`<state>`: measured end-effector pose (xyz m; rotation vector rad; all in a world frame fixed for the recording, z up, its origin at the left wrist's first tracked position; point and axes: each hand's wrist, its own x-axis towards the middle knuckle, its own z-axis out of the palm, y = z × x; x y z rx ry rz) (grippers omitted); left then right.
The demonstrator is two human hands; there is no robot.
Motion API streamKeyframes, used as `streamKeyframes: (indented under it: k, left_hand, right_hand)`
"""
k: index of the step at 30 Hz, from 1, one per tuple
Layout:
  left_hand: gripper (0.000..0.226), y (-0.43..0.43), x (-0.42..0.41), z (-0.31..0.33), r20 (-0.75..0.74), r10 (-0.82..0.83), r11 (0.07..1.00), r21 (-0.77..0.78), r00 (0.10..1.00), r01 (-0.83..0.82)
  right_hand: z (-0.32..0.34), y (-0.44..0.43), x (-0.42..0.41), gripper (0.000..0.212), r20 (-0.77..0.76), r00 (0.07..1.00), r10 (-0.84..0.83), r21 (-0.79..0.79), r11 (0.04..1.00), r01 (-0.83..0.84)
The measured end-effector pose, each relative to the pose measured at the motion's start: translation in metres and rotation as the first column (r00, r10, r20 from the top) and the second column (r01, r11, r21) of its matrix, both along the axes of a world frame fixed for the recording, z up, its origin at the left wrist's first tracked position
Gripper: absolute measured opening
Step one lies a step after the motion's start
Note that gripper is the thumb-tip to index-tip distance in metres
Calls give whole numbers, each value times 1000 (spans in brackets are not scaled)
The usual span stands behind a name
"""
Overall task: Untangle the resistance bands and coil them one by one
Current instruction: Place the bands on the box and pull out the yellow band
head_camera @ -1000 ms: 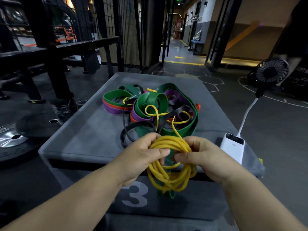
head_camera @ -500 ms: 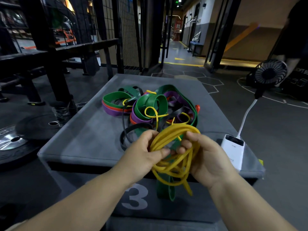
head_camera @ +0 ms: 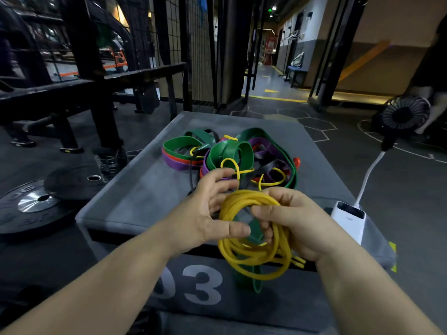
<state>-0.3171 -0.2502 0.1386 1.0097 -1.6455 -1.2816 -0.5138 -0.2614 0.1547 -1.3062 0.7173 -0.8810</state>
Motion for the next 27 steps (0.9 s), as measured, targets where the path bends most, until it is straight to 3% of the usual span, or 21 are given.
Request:
streamKeyframes:
  k: [2,4,6,8,11,14,17,21,24,27]
  left_hand:
    - [70,8,3,8,19,-67,998,7,998,67]
    - [35,15,4,14,-4,-5,999,33,1000,5]
    - [15,22,5,18,-143,84,991,117,986,-67]
    - [6,26,7,24,-287,145,980,176,947,-97]
    - [7,34,9,30,-401,271,952,245,875,-183]
    - [15,40,12,31,-442,349,932,254,826,-258]
    - [19,47,16,33,-497,371,926,262,784,-273]
    - [19,55,15,31,-518,435,894,346,736,-285]
    - [26,63,21,33,-484,432,895,332,761,-297]
    - [44,76,38,42,-434,409,906,298,803,-300]
  right_hand:
    - [2,2,7,14,-5,999,37,-13,999,-37]
    - [3,3,11,11,4,997,74,-25,997,-73]
    - [3,5,17,13,57,992,115,-7,993,-115]
    - [0,4,20,32,131,980,149,24,988,-153]
    - [-7,6,27,50,80,977,195,9,980,-197]
    - [-11,10,33,40,-29,992,122,-9,992,-122]
    - [-7,14,37,14,162,986,39,64,997,-50]
    - [10,26,48,11,394,919,-24,165,985,-45]
    - [23,34,59,9,419,906,-51,191,981,-33]
    - [40,36,70,7,299,954,11,57,998,-30]
